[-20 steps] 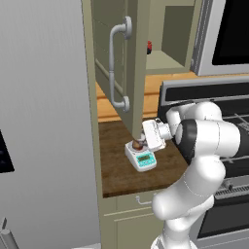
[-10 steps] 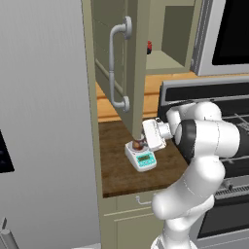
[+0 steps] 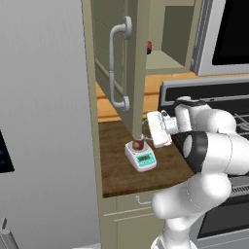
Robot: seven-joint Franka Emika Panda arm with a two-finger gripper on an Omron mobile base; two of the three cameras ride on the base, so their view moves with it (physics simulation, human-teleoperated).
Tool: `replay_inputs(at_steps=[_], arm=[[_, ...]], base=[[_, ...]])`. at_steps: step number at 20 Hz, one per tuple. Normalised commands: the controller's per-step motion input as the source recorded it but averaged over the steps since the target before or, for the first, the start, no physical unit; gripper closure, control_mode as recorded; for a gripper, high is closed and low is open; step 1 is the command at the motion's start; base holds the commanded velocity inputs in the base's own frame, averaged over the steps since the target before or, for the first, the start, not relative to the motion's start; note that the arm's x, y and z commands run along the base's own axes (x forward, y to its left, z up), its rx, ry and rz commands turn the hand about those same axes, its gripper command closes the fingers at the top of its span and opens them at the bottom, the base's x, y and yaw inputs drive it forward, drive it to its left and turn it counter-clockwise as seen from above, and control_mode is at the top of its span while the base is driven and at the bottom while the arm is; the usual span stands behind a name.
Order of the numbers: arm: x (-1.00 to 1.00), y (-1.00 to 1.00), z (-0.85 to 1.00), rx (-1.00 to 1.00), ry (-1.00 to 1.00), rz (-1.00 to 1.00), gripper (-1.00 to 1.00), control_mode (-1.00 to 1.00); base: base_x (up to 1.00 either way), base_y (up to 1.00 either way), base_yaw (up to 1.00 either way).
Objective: Pick the canned food and place it on the digital scale for weighing, and close the cabinet.
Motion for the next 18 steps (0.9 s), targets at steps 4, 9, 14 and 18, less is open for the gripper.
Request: replay_inputs(at_steps=[4, 9, 14, 18], arm=[[-0.72, 0.00, 0.47, -0.01, -0.37, 0.00, -1.00, -1.00], [-0.67, 0.10, 0.54, -0.06, -0.31, 0.00, -1.00, -1.00], [-0.77, 0.02, 0.55, -0.05, -0.30, 0.00, -1.00, -1.00], [-0.78, 0.00, 0.49, -0.02, -0.33, 0.00, -1.00, -1.00]], base=[[0.00, 0.00, 0.00], [0.00, 0.00, 0.00], [0.00, 0.00, 0.00], [0.00, 0.00, 0.00]])
